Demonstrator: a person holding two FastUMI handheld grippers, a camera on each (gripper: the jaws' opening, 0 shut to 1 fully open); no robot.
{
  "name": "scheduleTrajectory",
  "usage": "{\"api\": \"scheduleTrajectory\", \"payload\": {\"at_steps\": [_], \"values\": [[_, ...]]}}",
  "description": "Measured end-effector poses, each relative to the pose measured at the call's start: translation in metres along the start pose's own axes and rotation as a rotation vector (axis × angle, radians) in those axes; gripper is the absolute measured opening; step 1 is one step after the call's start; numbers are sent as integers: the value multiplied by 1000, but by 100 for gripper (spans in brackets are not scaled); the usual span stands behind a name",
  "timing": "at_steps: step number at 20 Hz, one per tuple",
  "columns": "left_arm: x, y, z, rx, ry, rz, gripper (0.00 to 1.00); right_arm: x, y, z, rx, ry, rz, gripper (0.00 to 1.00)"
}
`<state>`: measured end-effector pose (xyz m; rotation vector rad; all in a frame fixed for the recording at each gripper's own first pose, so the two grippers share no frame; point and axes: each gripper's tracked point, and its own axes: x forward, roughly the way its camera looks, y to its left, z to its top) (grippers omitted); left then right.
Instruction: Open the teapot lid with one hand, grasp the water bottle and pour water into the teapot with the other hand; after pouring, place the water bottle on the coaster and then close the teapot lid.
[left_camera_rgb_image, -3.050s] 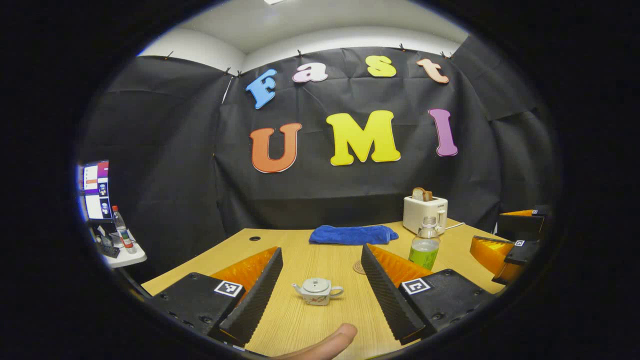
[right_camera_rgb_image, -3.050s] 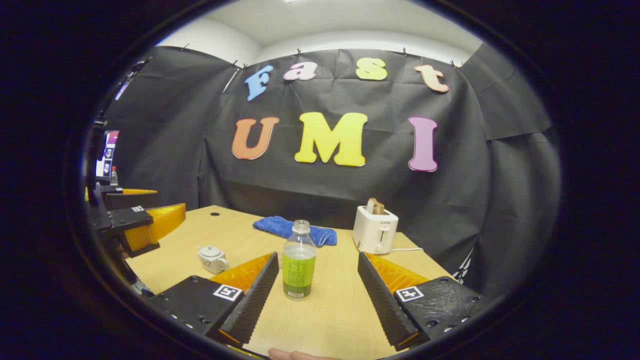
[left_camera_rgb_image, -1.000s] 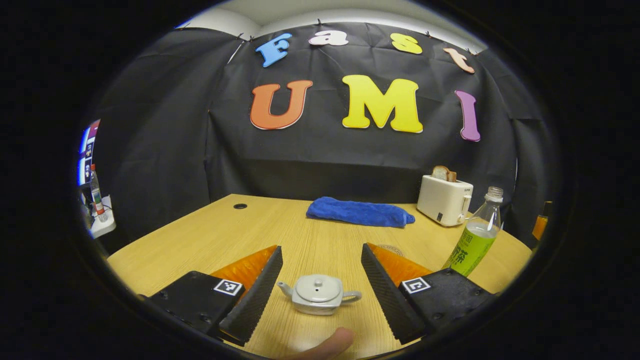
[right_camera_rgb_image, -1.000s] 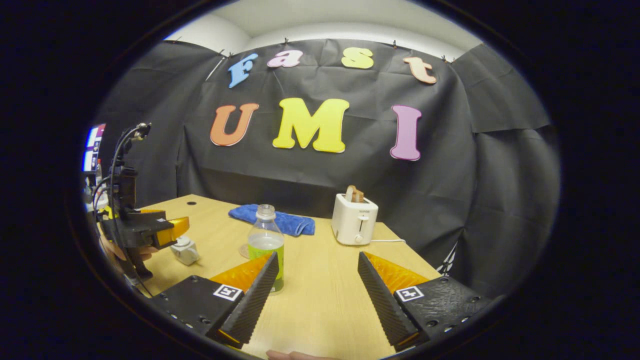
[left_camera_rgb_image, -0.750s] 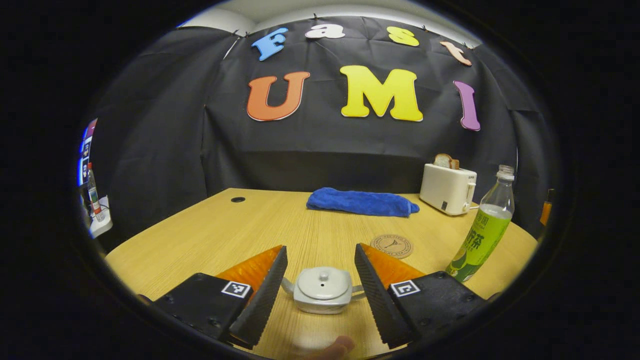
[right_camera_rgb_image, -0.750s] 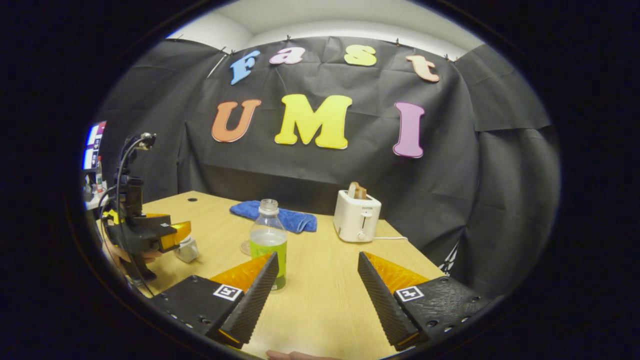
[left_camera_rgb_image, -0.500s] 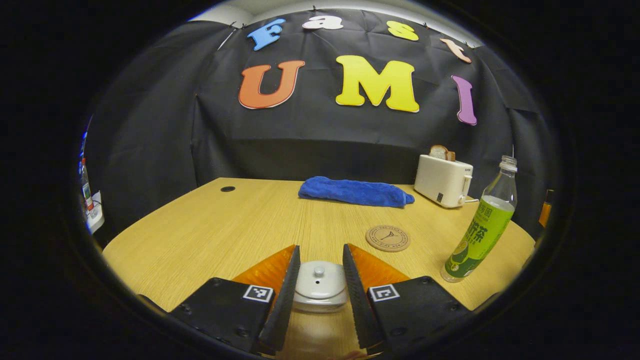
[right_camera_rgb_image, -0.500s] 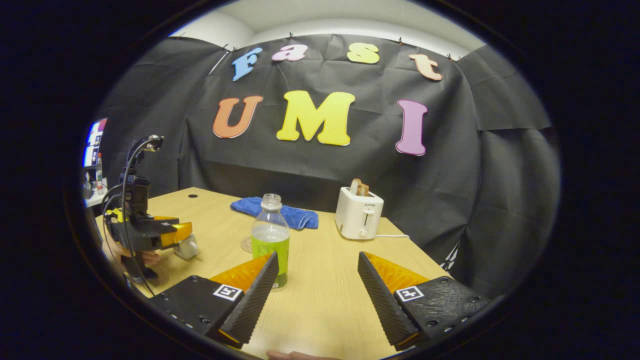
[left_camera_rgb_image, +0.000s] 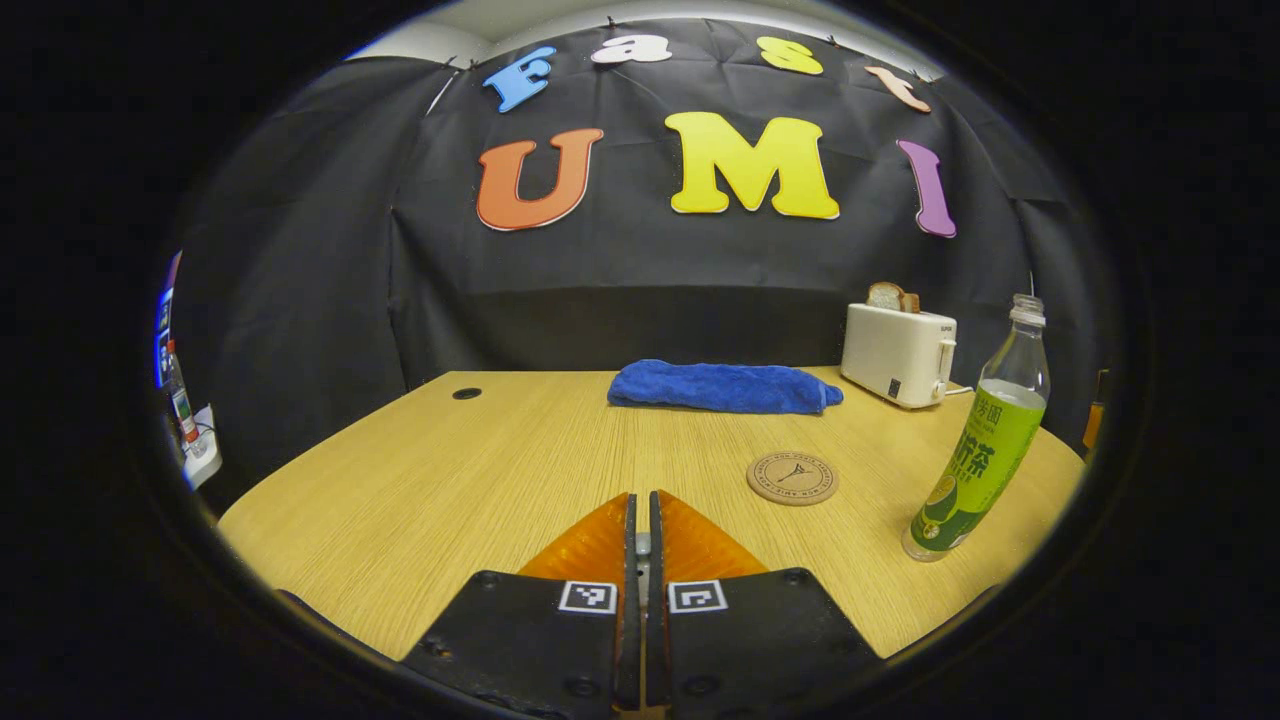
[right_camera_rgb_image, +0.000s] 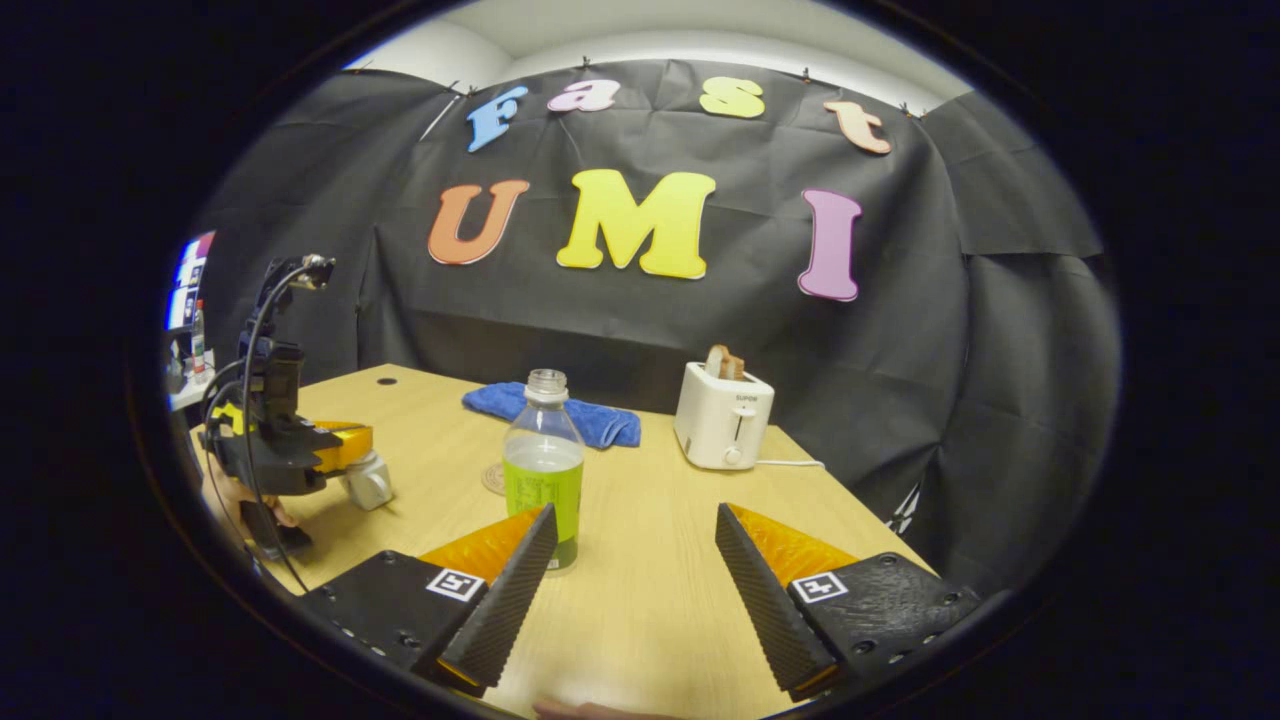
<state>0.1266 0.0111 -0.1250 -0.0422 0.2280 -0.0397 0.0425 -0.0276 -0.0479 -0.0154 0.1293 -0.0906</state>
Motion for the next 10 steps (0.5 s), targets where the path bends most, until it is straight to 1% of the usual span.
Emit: {"api": "scheduleTrajectory", "payload": {"at_steps": [1, 2, 3, 4, 5, 6, 7, 10], "values": [[-4, 1, 5, 8, -10, 3, 5, 2, 1, -1, 2, 1, 1, 95], [-9, 2, 12, 12, -24, 6, 5, 2, 2, -3, 3, 4, 3, 95], [-14, 3, 19, 13, -39, 7, 5, 3, 3, -4, 2, 7, 5, 98], [-18, 2, 25, 9, -48, 5, 5, 5, 6, -6, 4, 11, 9, 95], [-24, 3, 30, 8, -56, 6, 5, 7, 8, -8, 10, 19, 13, 98], [-31, 4, 35, 9, -61, 8, 5, 8, 12, -11, 16, 23, 23, 98], [-37, 5, 41, 11, -71, 10, 5, 8, 17, -11, 22, 25, 41, 95], [-61, 10, 60, 2, -110, 14, 5, 10, 30, -15, 34, 23, 85, 95]]}}
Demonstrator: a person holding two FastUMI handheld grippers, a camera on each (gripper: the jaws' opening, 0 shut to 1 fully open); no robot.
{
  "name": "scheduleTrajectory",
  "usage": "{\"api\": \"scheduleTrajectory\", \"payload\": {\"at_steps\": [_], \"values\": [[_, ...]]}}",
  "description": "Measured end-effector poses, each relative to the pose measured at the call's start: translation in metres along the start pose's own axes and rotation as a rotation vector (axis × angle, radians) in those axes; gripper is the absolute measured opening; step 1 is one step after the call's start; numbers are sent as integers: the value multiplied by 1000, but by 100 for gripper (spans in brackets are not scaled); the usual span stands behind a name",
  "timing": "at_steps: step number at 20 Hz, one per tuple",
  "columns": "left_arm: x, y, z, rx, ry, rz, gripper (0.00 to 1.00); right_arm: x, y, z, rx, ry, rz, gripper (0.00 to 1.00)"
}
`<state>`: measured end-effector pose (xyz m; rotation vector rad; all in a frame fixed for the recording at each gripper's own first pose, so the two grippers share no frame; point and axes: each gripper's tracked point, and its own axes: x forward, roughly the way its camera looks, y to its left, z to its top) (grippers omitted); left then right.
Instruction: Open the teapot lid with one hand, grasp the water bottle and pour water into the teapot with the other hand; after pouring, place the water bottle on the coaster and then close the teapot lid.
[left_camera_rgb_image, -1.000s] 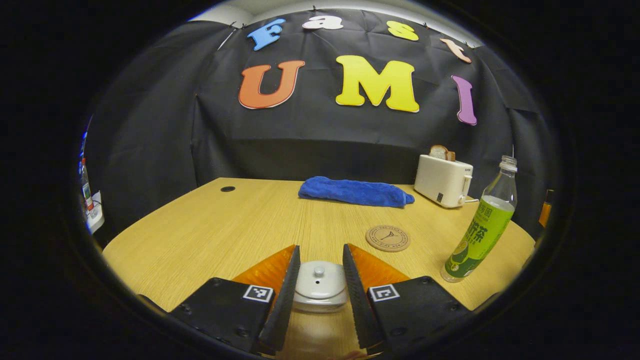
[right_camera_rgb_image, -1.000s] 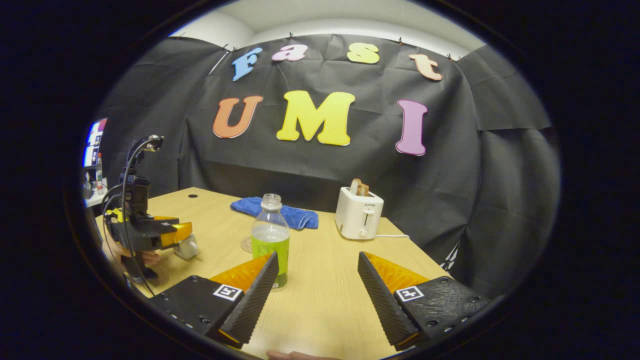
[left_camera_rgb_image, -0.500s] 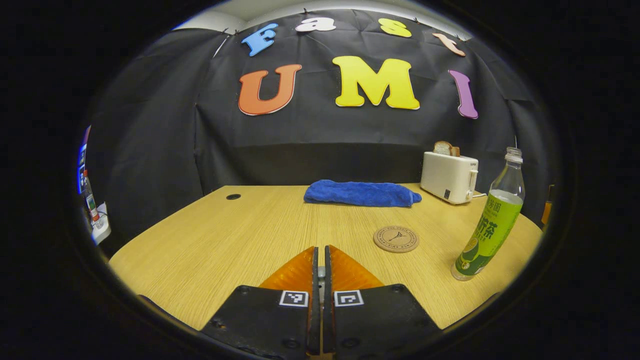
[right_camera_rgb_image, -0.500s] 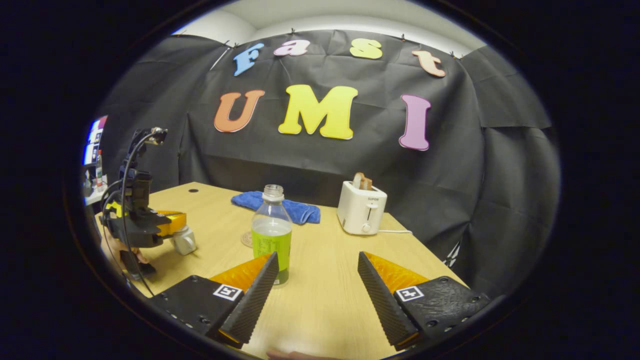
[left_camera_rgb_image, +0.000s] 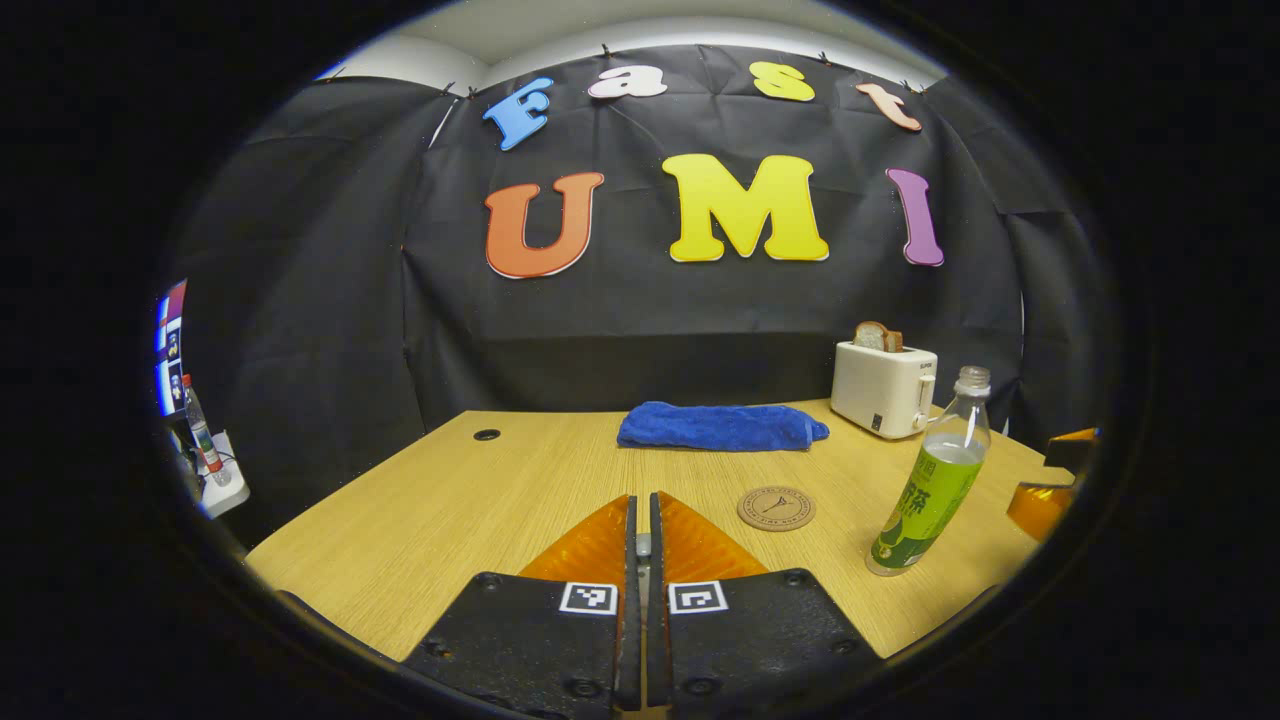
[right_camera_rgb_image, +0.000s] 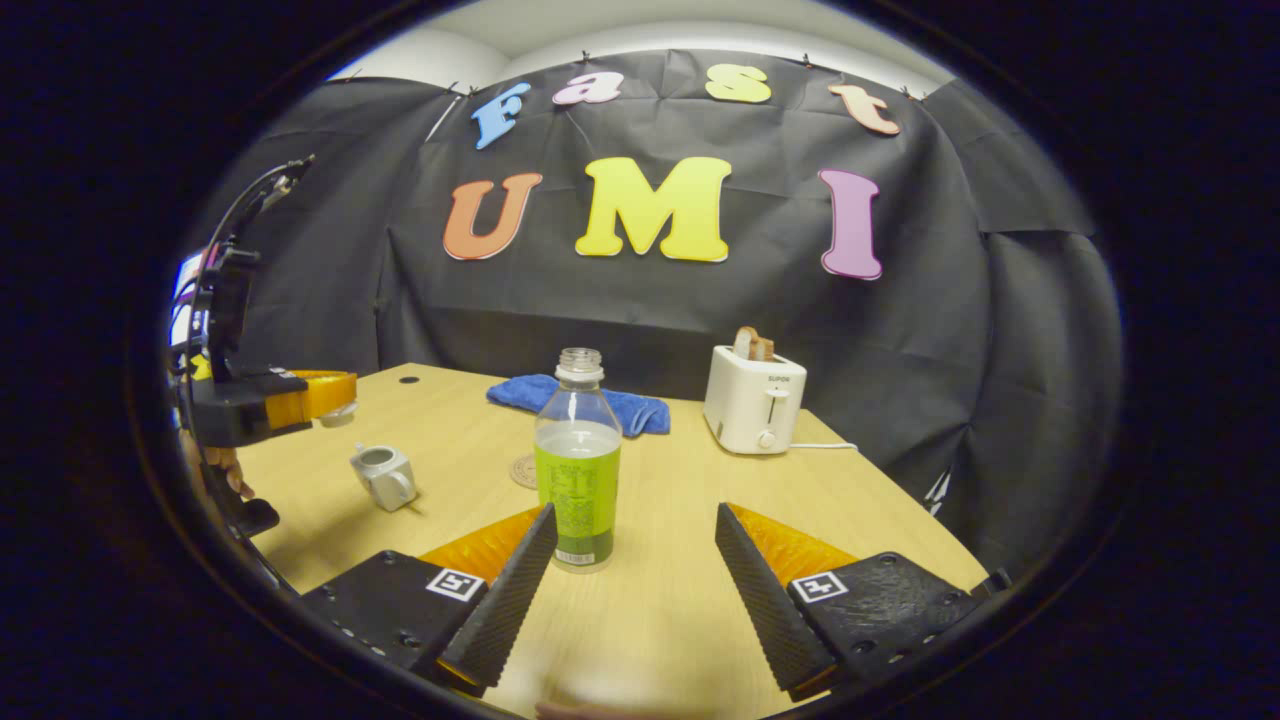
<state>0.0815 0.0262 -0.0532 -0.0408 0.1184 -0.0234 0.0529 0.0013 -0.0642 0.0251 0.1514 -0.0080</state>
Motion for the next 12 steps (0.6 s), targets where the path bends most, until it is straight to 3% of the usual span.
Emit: {"api": "scheduleTrajectory", "payload": {"at_steps": [6, 12], "values": [[-41, 13, 33, -2, -48, 0, 5, 19, 25, -11, 11, -1, 82, 95], [-61, 15, 48, -51, -63, -25, 5, 57, 36, -15, 64, -28, 92, 96]]}}
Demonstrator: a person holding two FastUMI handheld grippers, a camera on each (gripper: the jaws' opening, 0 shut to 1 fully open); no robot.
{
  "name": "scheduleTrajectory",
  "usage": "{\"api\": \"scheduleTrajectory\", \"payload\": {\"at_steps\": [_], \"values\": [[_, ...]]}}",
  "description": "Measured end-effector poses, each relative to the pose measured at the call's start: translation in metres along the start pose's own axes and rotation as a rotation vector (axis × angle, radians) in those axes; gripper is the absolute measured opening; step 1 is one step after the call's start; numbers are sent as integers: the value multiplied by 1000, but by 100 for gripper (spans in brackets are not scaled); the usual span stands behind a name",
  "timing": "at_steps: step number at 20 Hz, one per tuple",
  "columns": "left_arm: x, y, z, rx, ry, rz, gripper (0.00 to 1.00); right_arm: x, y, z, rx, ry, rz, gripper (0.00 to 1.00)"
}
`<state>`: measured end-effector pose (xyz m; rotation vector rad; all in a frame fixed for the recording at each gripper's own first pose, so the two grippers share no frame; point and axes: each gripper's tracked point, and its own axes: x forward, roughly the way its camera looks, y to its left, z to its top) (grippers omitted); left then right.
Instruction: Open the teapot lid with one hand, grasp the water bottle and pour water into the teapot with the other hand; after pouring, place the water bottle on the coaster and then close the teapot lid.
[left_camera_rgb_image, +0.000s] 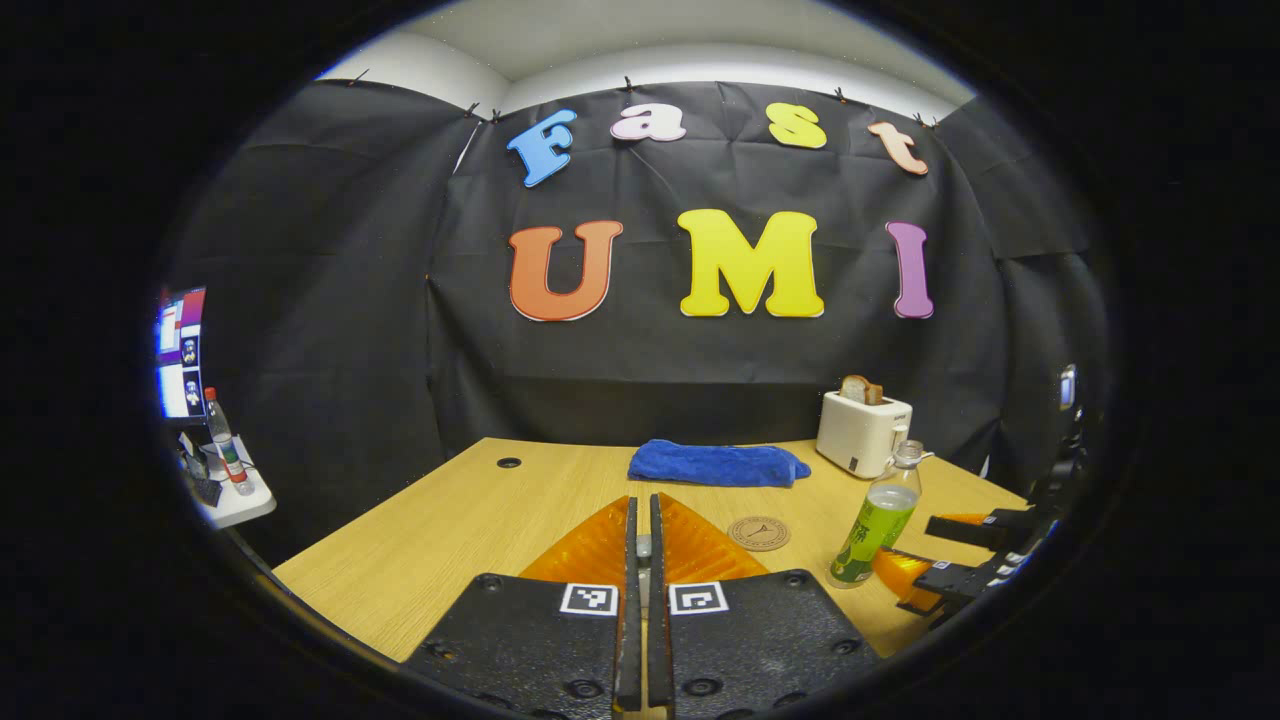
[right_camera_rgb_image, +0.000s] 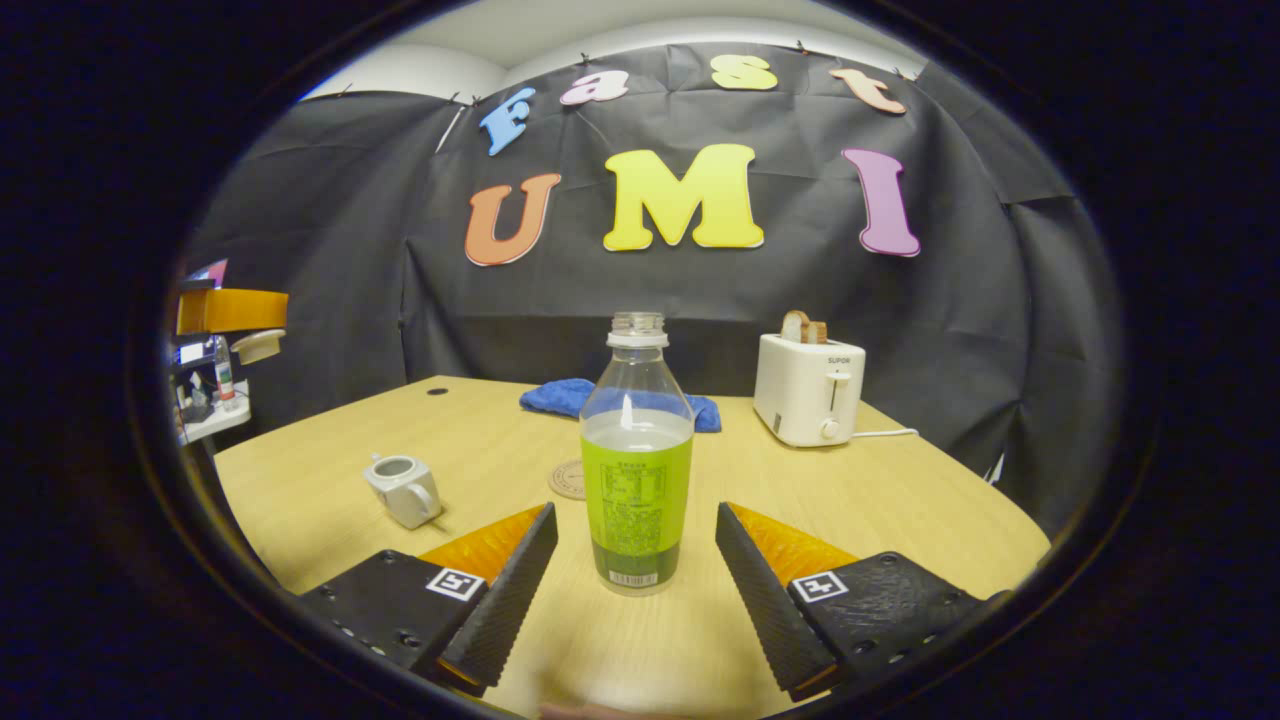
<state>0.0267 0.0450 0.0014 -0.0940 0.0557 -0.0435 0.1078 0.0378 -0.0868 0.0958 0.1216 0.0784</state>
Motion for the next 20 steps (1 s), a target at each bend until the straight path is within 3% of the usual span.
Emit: {"api": "scheduleTrajectory", "payload": {"at_steps": [5, 7, 9, 10, 15, 20], "values": [[-4, 2, 2, 16, 4, -12, 5, 32, 6, -3, -15, 16, -27, 97], [-5, -8, 0, 2, 5, -81, 5, 37, 4, 2, -19, 3, -51, 95], [-8, -10, 5, 9, -14, -106, 5, 38, 4, 3, -20, 6, -65, 77], [-8, -3, 6, 19, -20, -96, 5, 38, 10, 2, -28, 9, -50, 74], [-12, 9, 5, -3, -3, -71, 5, 24, 31, 22, -147, -18, -34, 73], [-19, 23, 12, -1, -13, -51, 5, 24, 49, 31, -356, -4, -79, 73]]}}
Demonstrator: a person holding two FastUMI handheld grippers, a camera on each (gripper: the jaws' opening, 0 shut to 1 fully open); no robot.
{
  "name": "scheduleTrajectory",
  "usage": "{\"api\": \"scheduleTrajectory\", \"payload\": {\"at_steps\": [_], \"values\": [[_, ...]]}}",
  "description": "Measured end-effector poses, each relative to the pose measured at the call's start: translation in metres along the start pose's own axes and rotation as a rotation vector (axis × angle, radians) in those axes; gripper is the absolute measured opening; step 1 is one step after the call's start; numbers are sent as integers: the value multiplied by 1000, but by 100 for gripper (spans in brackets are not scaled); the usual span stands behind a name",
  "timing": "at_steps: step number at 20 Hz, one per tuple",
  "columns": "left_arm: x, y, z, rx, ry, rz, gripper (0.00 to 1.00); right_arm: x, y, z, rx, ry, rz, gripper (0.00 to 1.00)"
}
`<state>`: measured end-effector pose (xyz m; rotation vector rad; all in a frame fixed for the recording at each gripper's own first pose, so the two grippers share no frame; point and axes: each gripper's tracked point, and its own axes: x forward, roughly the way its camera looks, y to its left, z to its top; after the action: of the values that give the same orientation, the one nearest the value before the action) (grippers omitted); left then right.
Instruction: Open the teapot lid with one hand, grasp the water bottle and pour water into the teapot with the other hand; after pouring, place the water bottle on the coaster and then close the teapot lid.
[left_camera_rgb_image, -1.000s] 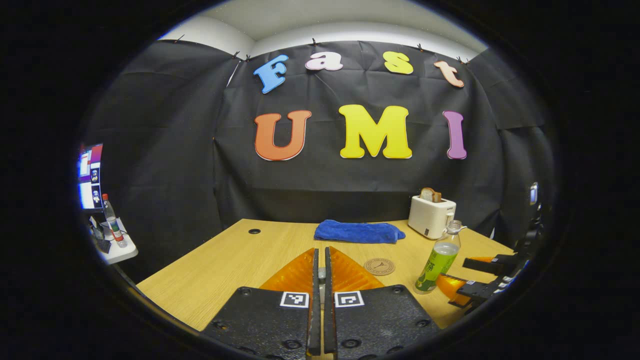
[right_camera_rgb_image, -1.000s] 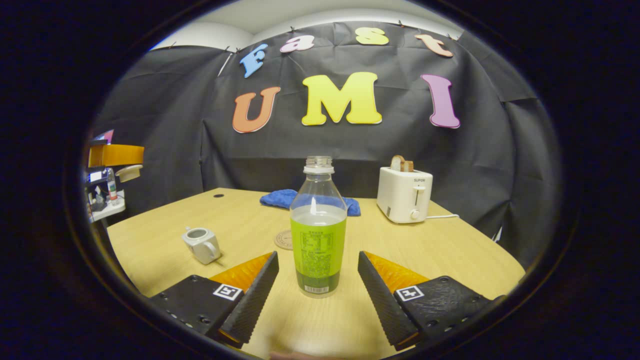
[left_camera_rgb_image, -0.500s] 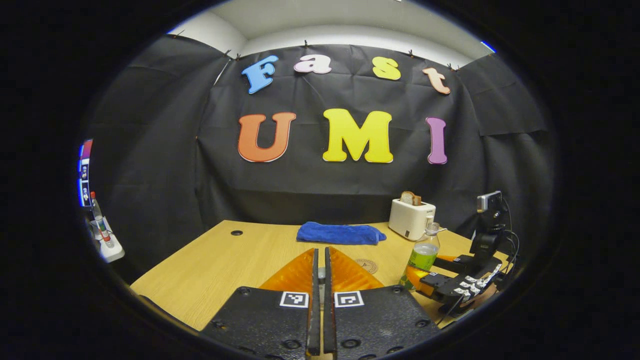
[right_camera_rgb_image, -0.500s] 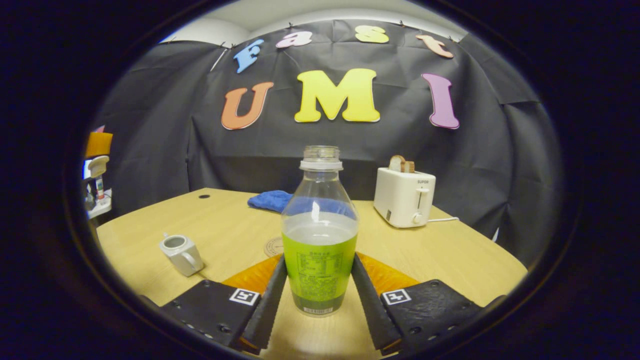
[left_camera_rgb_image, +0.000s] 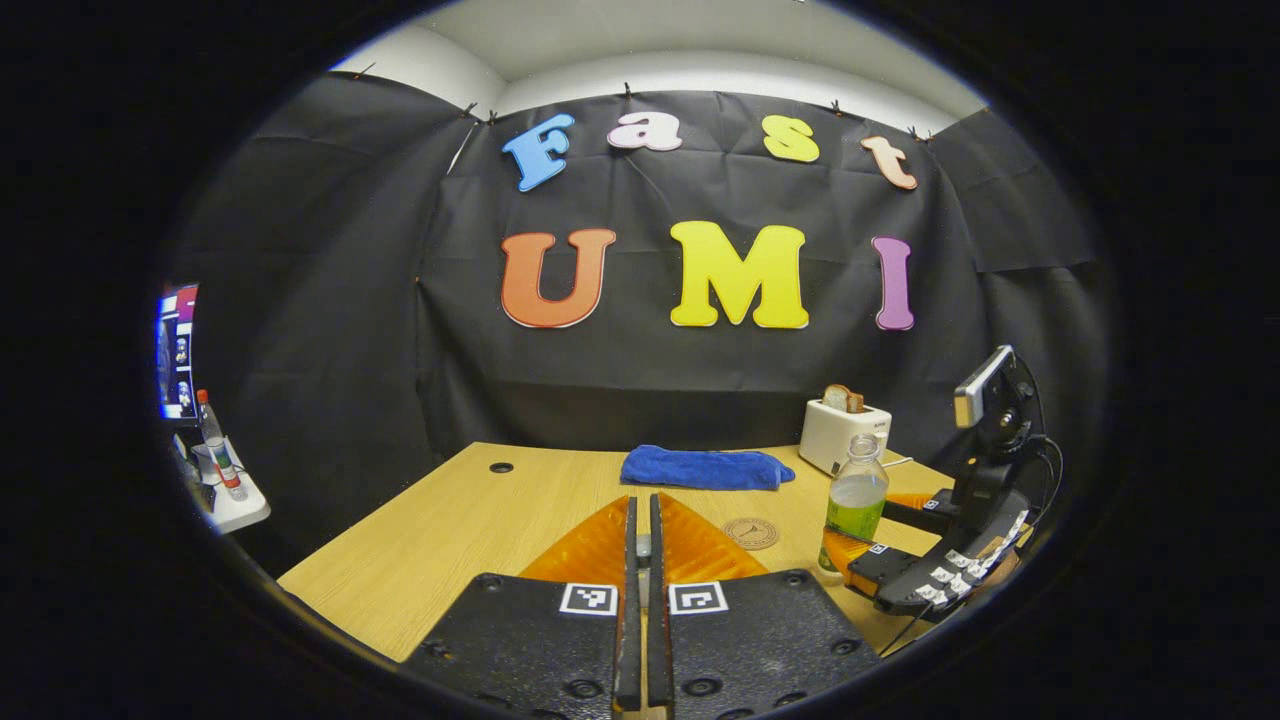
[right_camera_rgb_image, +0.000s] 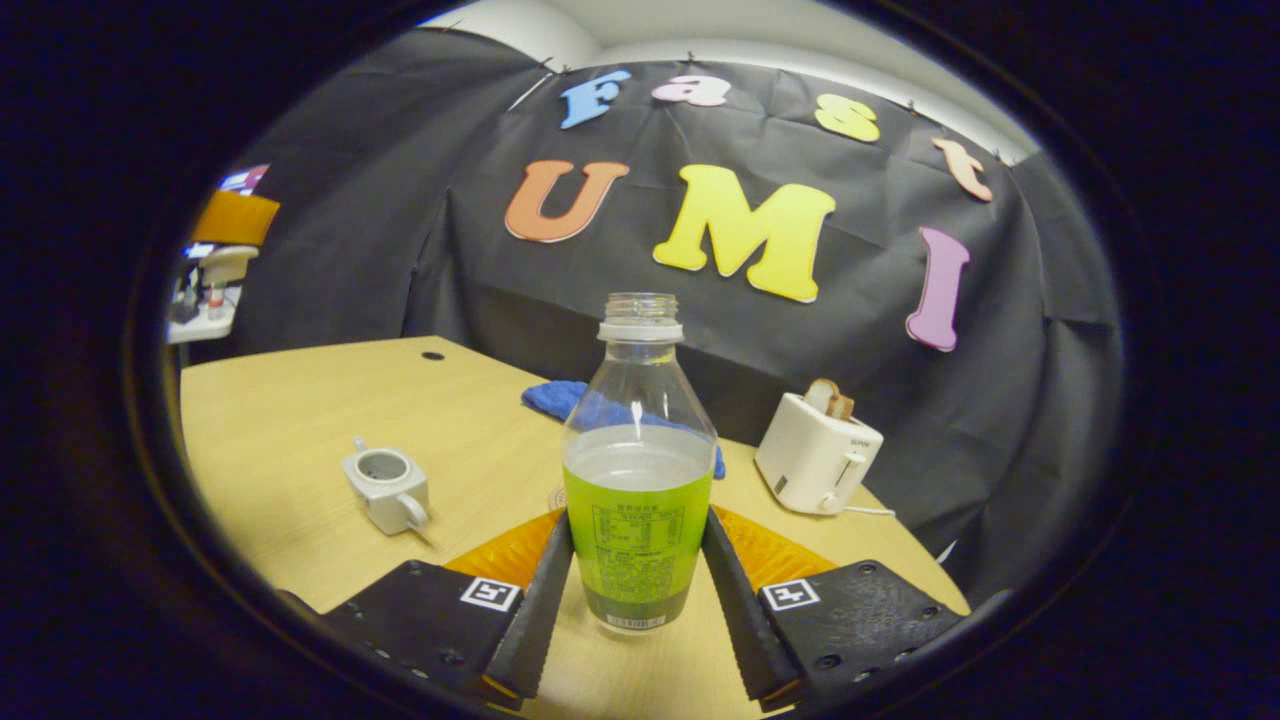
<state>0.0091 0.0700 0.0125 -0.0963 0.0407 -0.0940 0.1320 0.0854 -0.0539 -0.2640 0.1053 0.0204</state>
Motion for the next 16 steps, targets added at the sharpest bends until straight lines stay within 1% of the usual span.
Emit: {"api": "scheduleTrajectory", "payload": {"at_steps": [3, 7, 10, 14, 15, 16], "values": [[-4, 12, 6, -14, -10, 10, 5, 5, 9, -1, -147, 31, -34, 73], [-9, 23, 7, -39, -8, 9, 5, 11, 25, 1, -280, 43, -49, 74], [-11, 37, 10, -24, -12, 30, 5, 16, 33, -3, -379, 75, -69, 73], [-14, 44, 8, -34, -5, 38, 5, 21, 32, 3, -587, 65, -156, 73], [-15, 47, 9, -37, -7, 38, 5, 22, 32, 1, -627, 72, -171, 74], [-15, 48, 9, -39, -6, 38, 5, 26, 33, -2, -665, 75, -171, 71]]}}
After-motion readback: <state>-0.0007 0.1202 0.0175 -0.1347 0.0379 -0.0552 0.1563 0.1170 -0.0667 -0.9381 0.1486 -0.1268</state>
